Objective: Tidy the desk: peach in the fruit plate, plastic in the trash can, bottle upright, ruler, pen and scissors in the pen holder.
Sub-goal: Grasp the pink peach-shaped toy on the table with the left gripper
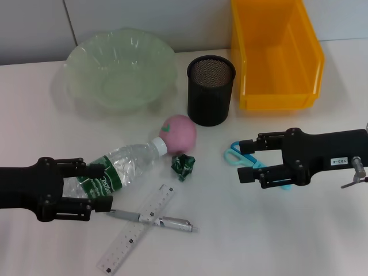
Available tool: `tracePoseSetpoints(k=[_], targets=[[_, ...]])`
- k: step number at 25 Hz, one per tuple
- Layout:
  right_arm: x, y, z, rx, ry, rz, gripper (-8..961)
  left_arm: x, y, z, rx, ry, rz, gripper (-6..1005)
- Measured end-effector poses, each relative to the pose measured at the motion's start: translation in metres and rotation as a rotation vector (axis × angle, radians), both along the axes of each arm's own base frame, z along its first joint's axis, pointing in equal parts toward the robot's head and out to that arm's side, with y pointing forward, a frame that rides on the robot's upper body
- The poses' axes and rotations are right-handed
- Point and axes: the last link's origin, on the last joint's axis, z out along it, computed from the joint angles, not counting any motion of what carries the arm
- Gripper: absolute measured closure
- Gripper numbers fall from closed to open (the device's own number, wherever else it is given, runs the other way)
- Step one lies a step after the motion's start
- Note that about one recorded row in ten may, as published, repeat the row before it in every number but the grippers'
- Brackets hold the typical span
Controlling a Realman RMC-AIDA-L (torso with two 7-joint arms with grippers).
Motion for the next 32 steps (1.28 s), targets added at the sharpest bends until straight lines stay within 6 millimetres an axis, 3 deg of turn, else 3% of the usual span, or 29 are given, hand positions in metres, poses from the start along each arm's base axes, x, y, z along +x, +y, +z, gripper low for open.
tracePoseSetpoints(k=[32], targets=[[-0.0006,0.0,0.0011,-0.011,-0.004,0.002,210,0.0026,0.0055,0.0049,0.026,-0.007,-0.004,188]])
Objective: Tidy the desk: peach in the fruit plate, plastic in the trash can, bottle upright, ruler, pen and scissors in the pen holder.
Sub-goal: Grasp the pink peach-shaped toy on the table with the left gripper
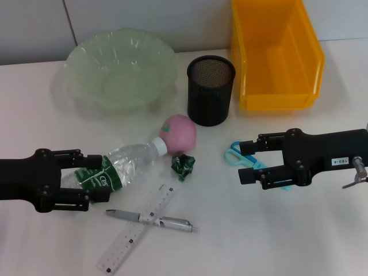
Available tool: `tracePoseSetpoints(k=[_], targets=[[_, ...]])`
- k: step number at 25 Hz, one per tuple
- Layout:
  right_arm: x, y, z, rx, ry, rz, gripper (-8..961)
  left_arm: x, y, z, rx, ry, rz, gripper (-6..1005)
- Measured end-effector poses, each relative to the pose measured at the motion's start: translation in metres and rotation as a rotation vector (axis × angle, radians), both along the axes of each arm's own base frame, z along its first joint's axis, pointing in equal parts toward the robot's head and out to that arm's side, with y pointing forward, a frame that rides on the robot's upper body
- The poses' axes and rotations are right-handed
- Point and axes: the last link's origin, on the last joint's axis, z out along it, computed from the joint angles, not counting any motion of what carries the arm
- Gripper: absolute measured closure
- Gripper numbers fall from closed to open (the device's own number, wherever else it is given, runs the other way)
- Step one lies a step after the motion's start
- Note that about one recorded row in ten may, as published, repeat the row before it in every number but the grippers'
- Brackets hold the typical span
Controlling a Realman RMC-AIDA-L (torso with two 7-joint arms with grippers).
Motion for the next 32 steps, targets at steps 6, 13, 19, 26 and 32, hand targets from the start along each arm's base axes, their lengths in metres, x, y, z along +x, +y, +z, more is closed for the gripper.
tracePoseSetpoints(k=[6,13,19,26,32], targets=[[0.0,0.0,0.0,0.0,-0.001,0.0,212,0.002,0.002,0.0,0.002,0.001,-0.005,191],[0.0,0.001,0.001,0.0,-0.005,0.001,214,0.003,0.004,0.001,0.013,0.002,-0.008,196],[-0.001,0.002,0.001,-0.003,-0.009,0.004,216,0.022,0.02,0.011,0.093,-0.005,-0.081,200],[-0.002,0.003,0.0,-0.013,-0.016,0.006,218,0.068,0.057,0.011,0.177,0.084,-0.269,205],[-0.001,0.004,-0.001,-0.02,-0.027,-0.012,219,0.105,0.086,-0.008,0.174,0.285,-0.41,209]])
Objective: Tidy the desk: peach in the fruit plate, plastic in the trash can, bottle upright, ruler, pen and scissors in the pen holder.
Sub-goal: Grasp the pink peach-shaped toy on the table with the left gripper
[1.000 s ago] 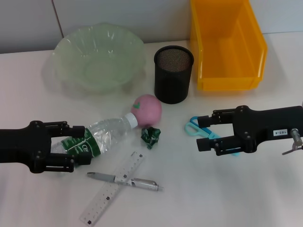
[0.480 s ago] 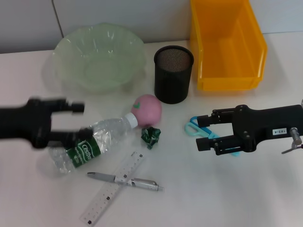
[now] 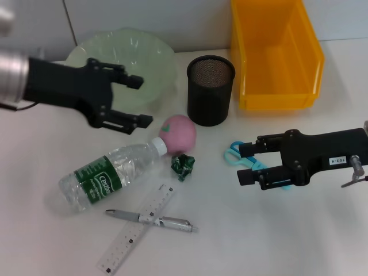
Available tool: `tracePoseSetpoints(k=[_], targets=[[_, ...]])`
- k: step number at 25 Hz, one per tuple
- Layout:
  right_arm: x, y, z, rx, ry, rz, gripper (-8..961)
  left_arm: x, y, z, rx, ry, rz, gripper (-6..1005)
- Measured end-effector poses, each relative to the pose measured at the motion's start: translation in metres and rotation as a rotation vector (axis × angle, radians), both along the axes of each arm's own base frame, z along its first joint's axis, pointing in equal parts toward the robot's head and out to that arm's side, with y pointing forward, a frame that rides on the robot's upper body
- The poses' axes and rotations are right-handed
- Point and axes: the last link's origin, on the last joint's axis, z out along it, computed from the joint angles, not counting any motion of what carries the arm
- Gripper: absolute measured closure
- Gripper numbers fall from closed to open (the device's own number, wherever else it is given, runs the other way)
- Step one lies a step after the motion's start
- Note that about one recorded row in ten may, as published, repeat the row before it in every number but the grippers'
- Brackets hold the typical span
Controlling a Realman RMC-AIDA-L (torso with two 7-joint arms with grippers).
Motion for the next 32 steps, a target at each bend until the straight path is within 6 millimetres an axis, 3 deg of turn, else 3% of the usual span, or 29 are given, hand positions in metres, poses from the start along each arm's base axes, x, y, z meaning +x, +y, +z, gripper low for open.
tracePoseSetpoints(k=[5,12,22,27,32], targets=[[-0.002,0.004,0.002,-0.011,-0.008,-0.023,221,0.031,0.017,-0.018,0.001,0.142,-0.078,212],[-0.001,0.007,-0.001,-0.028,-0.039,-0.041,223,0.05,0.022,-0.043,-0.017,0.277,-0.148,217],[0.001,0.009,0.0,-0.027,-0.055,-0.06,226,0.053,0.023,-0.057,-0.013,0.327,-0.171,223],[0.0,0.01,0.0,-0.027,-0.056,-0.061,227,0.051,0.029,-0.087,0.018,0.368,-0.179,226],[0.0,0.01,0.001,-0.025,-0.057,-0.06,229,0.049,0.03,-0.094,0.027,0.376,-0.181,230]])
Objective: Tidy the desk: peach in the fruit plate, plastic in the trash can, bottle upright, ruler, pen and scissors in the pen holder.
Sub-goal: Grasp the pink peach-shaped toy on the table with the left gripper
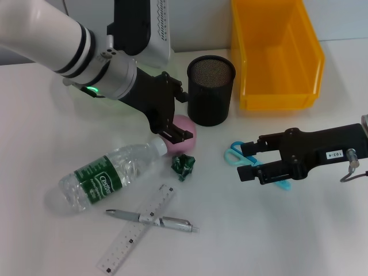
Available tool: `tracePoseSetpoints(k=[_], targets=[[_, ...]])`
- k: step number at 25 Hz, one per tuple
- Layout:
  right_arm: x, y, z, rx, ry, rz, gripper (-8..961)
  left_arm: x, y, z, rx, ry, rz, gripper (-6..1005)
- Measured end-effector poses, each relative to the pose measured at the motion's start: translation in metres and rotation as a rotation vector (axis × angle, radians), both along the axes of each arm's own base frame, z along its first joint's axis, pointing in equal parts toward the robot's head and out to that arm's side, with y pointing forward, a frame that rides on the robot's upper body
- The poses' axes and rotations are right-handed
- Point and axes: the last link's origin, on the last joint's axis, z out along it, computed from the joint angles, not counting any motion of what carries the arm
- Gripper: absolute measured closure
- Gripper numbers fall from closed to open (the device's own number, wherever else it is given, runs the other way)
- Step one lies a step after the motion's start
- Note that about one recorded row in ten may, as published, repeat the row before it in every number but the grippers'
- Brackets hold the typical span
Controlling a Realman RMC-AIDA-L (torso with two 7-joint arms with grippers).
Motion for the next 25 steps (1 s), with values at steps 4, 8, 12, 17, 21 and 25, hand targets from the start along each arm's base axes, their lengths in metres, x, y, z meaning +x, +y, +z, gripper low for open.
tracePoseSetpoints(k=[4,8,12,17,21,25], targets=[[0.0,0.0,0.001,0.001,-0.001,0.001,230,0.0,0.001,-0.007,0.006,-0.003,0.009,232],[-0.001,0.001,0.001,0.001,-0.002,0.006,231,-0.003,0.002,-0.014,0.016,0.002,0.016,235],[-0.002,0.002,0.001,0.0,-0.003,0.009,232,-0.005,0.002,-0.019,0.02,-0.001,0.023,238],[-0.002,0.002,0.001,-0.001,-0.005,0.009,234,-0.005,0.001,-0.025,0.038,0.0,0.022,241],[-0.001,0.001,0.001,-0.004,-0.008,0.008,235,-0.01,0.0,-0.03,0.045,0.012,0.027,244],[-0.001,0.001,0.001,-0.007,-0.013,0.008,236,-0.01,0.001,-0.031,0.051,0.008,0.03,246]])
